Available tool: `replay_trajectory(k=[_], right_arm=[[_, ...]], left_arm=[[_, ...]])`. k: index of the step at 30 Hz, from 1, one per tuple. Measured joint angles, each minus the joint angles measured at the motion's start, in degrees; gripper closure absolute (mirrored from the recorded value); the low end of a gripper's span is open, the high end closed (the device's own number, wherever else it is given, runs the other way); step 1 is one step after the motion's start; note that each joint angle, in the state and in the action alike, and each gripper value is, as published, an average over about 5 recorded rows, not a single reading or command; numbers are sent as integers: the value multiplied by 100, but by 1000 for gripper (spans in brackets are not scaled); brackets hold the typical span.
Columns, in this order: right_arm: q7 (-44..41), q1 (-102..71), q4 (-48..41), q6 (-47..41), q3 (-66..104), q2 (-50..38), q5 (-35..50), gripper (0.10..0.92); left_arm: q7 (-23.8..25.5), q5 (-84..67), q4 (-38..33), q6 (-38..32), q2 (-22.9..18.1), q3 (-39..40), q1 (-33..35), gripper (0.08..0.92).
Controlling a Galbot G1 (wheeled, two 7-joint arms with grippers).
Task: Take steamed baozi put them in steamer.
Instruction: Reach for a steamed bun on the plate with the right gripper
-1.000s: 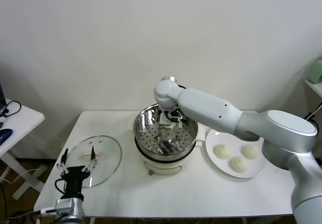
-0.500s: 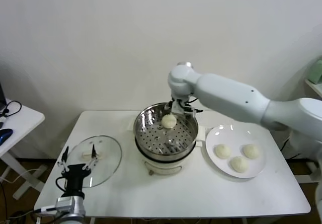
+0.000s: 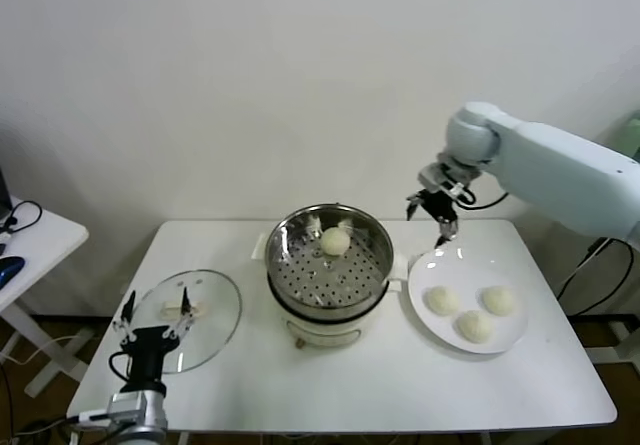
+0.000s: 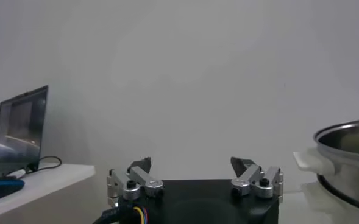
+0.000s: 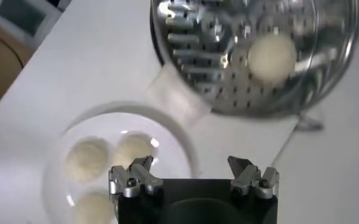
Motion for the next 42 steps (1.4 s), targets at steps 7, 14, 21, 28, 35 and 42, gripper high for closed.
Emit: replay_trajectory(k=[7,14,21,28,35,42], right_arm=[[161,-735,-383,-129,423,-144,-169,203],[450,-1487,-703,-170,800,-85,-366,203],[620,-1957,-974,-187,1031,83,-494,203],[693,-2140,-1215,-187,1127,279,-585,203],[709,-2258,-1361,-189,1169,408,-627,203],[696,-2316,-1467,-188,1220,475,-696,203]], left_arm=[[-22,33,-36,-1,-8,-49,63,177],[-17,99,-17,-2,-62,-61,112,177],[-15,135,50,3,-72,-72,110,177],[-15,136,117,4,-74,-82,102,177],[-15,134,160,4,-82,-81,91,177],[-15,129,186,12,-82,-77,59,177]])
